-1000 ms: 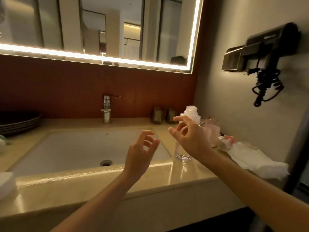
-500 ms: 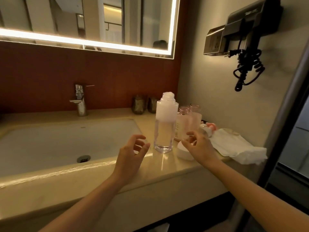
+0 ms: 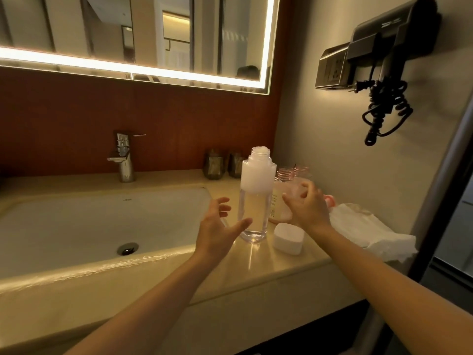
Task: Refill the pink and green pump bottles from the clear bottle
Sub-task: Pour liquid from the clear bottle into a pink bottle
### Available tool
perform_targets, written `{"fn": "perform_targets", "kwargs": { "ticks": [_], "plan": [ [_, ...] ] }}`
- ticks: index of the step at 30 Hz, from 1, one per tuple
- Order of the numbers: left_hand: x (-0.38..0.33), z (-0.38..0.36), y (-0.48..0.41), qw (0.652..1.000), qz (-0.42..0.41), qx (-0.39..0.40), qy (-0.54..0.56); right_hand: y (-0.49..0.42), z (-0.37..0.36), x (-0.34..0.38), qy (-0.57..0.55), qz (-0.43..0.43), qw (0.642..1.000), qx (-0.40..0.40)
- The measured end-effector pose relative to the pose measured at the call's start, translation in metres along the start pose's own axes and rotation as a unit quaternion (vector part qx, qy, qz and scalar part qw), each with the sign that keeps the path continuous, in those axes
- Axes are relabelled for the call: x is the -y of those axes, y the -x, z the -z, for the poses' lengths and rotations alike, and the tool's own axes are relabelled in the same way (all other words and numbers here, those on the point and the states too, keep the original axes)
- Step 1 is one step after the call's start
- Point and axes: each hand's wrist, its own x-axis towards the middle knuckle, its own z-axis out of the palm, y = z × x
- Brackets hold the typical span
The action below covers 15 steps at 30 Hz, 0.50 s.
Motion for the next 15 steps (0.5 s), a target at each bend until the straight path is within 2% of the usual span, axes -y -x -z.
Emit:
{"fn": "perform_targets", "kwargs": {
  "ticks": [4,10,15],
  "plan": [
    [-0.007,-0.023,-0.018,0.999,0.028,-0.007,0.025,-0.021,-0.010,0.003,0.001,-0.048,0.999,-0.014],
    [-0.010,-0.042,-0.033,0.997,0.036,0.053,0.031,-0.038,-0.023,0.013,-0.008,-0.042,0.999,-0.020],
    [-0.005,-0.036,-0.036,0.998,0.033,0.046,0.022,-0.042,-0.029,0.012,0.047,-0.052,0.998,-0.002]
  ]
}}
